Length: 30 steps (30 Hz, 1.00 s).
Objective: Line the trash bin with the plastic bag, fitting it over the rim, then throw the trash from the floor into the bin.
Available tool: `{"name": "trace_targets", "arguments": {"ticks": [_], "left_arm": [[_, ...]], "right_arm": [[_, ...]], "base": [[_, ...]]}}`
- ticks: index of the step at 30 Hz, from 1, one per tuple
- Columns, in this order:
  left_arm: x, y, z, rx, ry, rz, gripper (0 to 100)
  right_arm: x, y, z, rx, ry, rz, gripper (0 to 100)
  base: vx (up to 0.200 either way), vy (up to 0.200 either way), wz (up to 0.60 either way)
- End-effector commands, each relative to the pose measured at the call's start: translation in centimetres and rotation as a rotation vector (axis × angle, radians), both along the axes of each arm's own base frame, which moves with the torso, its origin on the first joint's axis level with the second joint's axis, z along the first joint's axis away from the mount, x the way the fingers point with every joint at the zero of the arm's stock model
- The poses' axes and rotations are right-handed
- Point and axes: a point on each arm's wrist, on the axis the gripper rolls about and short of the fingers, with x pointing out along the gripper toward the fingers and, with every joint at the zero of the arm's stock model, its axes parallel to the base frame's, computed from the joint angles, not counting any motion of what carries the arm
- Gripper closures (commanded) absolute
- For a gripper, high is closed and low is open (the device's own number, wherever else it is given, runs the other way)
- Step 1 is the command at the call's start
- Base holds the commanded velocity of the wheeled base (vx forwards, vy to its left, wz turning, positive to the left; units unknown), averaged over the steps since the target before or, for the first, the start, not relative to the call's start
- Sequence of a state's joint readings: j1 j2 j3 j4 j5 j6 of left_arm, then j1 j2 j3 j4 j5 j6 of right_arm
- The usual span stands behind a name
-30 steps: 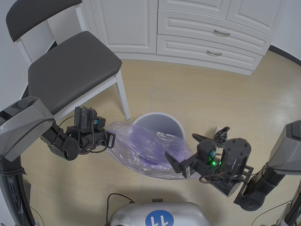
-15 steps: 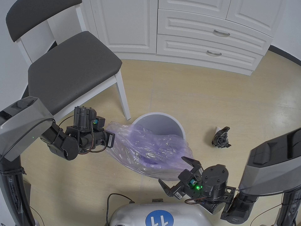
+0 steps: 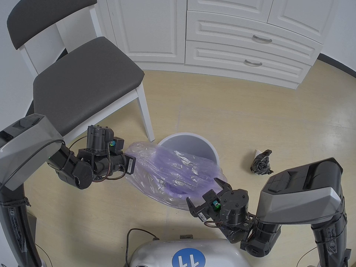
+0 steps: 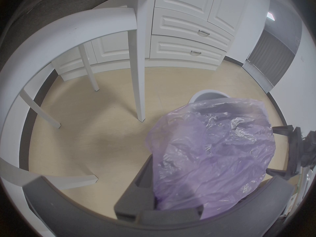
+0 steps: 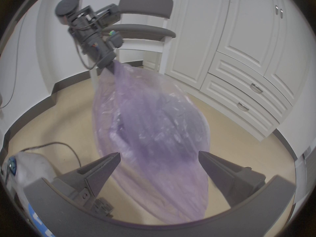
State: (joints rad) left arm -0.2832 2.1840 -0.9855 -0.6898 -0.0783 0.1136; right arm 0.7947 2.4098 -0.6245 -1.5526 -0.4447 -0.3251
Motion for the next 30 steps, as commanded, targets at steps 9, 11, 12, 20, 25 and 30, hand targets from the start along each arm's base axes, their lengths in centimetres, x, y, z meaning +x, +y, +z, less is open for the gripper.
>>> {"name": "trace_targets", "arguments": {"ticks": [9,11,12,20,25,30], "left_arm": [[-0.2,0.0,0.1,0.005,-0.001,0.002,100],[-0.1,0.1,0.1,0.004,-0.003,0.004,100],[-0.1,0.1,0.1,0.004,-0.003,0.004,100],[-0.1,0.1,0.2,-0.002,-0.023,0.006,100],[0.0,0.1,0.2,-0.003,-0.026,0.006,100],[0.0,0.1,0.2,-0.005,-0.024,0.005,100]], "right_arm": [[3.5,0.1,2.1,0.155,-0.094,-0.089,0],[3.7,0.3,1.4,0.15,-0.085,-0.09,0],[3.6,0.4,1.2,0.147,-0.081,-0.085,0],[2.4,1.0,0.9,0.134,-0.062,-0.05,0],[0.9,1.1,0.2,0.099,-0.023,-0.013,0],[1.3,1.2,-0.8,0.09,-0.012,-0.02,0]], "base": [[0.0,0.0,0.0],[0.0,0.0,0.0],[0.0,0.0,0.0],[0.0,0.0,0.0],[0.0,0.0,0.0],[0.0,0.0,0.0]]}}
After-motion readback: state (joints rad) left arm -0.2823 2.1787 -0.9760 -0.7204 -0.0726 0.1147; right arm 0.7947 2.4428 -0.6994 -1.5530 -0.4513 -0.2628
